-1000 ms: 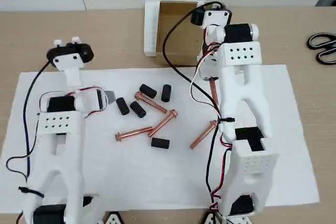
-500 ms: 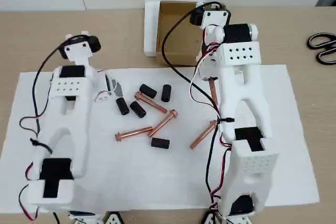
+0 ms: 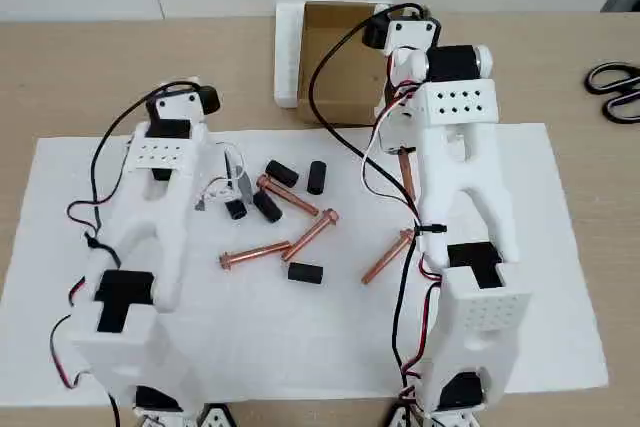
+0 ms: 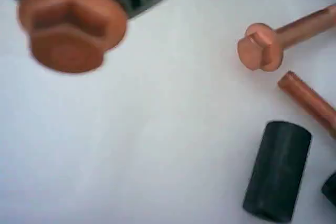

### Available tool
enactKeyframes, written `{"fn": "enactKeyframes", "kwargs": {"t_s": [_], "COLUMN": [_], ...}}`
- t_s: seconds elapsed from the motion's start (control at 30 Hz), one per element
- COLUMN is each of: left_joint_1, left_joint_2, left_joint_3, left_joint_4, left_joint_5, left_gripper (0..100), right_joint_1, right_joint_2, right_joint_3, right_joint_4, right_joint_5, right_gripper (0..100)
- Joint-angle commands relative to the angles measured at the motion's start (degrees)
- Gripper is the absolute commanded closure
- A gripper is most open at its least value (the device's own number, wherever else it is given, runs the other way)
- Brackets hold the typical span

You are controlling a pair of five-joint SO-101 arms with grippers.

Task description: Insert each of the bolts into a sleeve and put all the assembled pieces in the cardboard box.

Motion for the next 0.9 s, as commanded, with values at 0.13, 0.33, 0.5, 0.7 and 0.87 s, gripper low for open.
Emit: {"fn": "enactKeyframes", "kwargs": {"t_s": [0.13, 0.33, 0.5, 0.7, 0.87], "left_joint_1": [1.2, 1.1, 1.2, 1.2, 1.3], "left_joint_2": [1.7, 3.3, 4.4, 4.3, 4.1], "left_joint_3": [-2.5, -2.5, -2.5, -2.5, -2.5], "left_joint_4": [-2.3, -1.9, -2.2, -1.8, -1.8], "left_joint_5": [5.4, 5.5, 5.5, 5.5, 5.5], "left_gripper": [75, 77, 90, 94, 94], "right_joint_1": [0.2, 0.3, 0.3, 0.3, 0.3], "right_joint_2": [-1.2, -1.2, -1.2, -1.2, -1.2], "right_joint_3": [-3.1, -3.1, -3.1, -3.1, -3.1], "right_joint_4": [0.9, 0.9, 0.9, 0.9, 0.9], "right_joint_5": [-0.4, -0.4, -0.4, -0.4, -0.4], "right_gripper": [99.5, 99.5, 99.5, 99.5, 99.5]}}
